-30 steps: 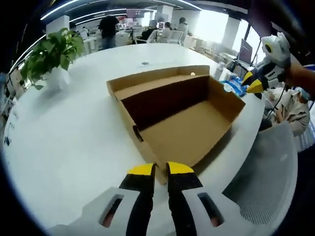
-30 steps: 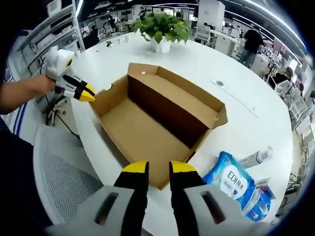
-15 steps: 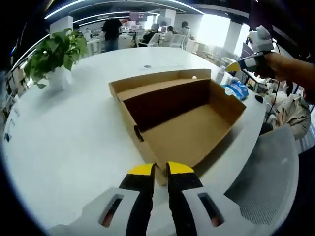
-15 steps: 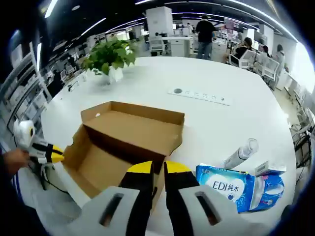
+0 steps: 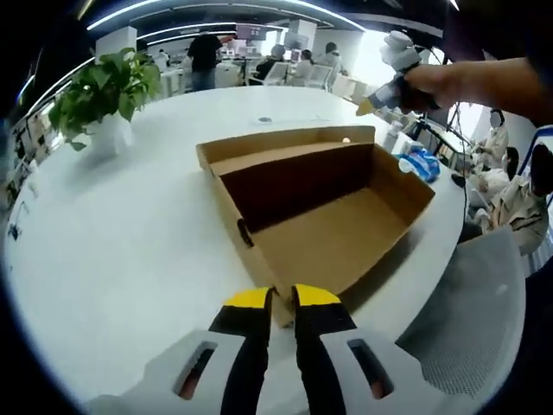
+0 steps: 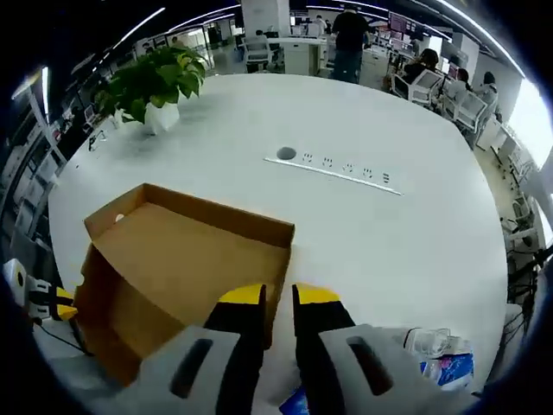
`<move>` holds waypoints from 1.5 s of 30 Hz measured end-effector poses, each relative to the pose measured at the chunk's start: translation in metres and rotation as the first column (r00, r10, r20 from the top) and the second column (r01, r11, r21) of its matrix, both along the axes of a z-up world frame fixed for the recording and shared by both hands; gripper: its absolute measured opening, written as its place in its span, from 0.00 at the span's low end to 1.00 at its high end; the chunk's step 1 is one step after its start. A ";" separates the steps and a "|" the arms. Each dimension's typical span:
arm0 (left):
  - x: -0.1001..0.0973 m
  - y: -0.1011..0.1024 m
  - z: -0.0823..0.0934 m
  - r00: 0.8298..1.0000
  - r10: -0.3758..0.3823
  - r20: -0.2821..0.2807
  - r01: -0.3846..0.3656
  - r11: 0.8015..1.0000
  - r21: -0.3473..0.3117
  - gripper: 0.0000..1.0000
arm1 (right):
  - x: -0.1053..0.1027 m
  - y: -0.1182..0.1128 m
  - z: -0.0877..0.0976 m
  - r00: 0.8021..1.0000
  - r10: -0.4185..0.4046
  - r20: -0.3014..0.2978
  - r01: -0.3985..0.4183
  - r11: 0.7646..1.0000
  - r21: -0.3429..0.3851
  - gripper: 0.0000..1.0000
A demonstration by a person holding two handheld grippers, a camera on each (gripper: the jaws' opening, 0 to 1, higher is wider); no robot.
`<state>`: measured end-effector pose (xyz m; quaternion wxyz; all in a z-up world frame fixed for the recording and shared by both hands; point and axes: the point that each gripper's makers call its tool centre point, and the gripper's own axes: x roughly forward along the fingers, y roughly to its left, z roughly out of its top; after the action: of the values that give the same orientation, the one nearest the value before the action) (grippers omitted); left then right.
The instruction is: Operate the shoe box by opening the lid, removing the specified soft item, and placing it in the target area until the item is outside and the box remains undamaged.
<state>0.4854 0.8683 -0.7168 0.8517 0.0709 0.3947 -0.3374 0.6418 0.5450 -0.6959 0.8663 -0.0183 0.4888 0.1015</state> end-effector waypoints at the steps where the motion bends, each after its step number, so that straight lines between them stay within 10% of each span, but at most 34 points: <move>1: 0.000 0.000 0.000 1.000 0.003 -0.005 -0.003 1.000 0.003 0.07 | 0.000 0.000 -0.006 1.000 0.007 -0.028 -0.007 1.000 -0.009 0.11; 25: 0.004 -0.002 -0.002 0.998 0.067 0.001 -0.067 0.998 -0.010 0.07 | 0.024 0.005 -0.063 0.970 0.044 -0.240 -0.020 0.994 0.103 0.04; 45: 0.005 -0.004 -0.009 0.997 0.068 -0.027 -0.066 0.997 0.045 0.09 | 0.024 0.007 -0.025 0.991 0.106 -0.085 -0.100 0.992 0.074 0.01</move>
<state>0.4902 0.8638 -0.7258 0.8550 0.0715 0.4164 -0.3008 0.6661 0.5518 -0.7212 0.8374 -0.0087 0.5214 0.1638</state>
